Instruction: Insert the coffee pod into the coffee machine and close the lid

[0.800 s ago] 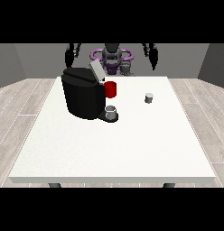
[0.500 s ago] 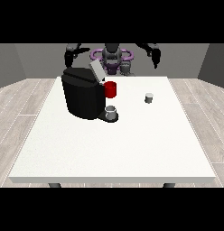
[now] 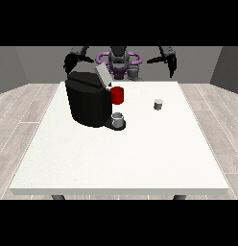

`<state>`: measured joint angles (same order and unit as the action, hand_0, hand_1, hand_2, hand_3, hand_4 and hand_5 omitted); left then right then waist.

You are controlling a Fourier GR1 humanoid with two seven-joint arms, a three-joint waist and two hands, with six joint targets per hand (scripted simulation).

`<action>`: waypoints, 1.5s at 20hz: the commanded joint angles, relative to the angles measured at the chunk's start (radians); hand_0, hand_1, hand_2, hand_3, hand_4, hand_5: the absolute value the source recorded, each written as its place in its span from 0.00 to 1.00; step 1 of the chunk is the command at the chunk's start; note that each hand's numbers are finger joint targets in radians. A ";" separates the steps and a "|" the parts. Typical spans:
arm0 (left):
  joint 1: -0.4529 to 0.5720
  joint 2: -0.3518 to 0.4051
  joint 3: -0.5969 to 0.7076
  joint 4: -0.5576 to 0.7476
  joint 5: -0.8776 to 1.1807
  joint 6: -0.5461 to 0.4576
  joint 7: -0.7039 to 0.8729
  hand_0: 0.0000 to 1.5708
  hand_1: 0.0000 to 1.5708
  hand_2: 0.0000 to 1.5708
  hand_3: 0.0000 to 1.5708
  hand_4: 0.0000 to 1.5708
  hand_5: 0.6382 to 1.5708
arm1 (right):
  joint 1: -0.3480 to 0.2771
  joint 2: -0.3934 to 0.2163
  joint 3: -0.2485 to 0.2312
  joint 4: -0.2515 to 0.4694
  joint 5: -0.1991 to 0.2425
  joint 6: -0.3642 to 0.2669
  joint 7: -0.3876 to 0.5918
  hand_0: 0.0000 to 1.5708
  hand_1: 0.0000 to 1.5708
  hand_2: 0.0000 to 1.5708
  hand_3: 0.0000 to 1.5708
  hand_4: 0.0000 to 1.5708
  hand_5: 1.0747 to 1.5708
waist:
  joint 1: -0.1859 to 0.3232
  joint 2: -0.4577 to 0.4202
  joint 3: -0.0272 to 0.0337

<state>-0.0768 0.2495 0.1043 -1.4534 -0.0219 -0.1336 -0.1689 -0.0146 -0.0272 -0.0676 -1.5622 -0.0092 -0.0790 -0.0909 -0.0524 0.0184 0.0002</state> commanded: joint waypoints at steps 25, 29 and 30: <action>-0.387 0.138 0.023 0.637 -0.217 0.002 0.002 0.00 0.00 0.13 0.00 0.00 1.00 | -0.156 -0.019 0.041 0.031 0.001 -0.028 0.120 0.00 0.00 0.00 0.00 0.25 1.00 | -0.090 0.147 -0.0004; -0.404 0.156 0.001 0.638 -0.261 0.003 -0.024 0.14 0.14 0.34 0.14 0.00 1.00 | -0.209 -0.039 -0.013 0.148 0.006 -0.041 0.040 0.00 0.00 0.00 0.00 0.27 1.00 | -0.038 0.176 -0.0002; -0.409 0.147 0.018 0.699 -0.272 0.044 -0.050 0.28 0.28 0.39 0.19 0.00 1.00 | -0.141 0.021 0.073 0.093 0.069 -0.090 0.055 0.00 0.00 0.00 0.00 0.27 1.00 | -0.077 0.165 -0.0006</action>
<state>-0.4766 0.3898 0.1197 -0.8238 -0.2575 -0.1193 -0.1748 -0.1857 -0.0306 -0.0298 -1.4764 0.0205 -0.1415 -0.0242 -0.1213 0.1819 -0.0002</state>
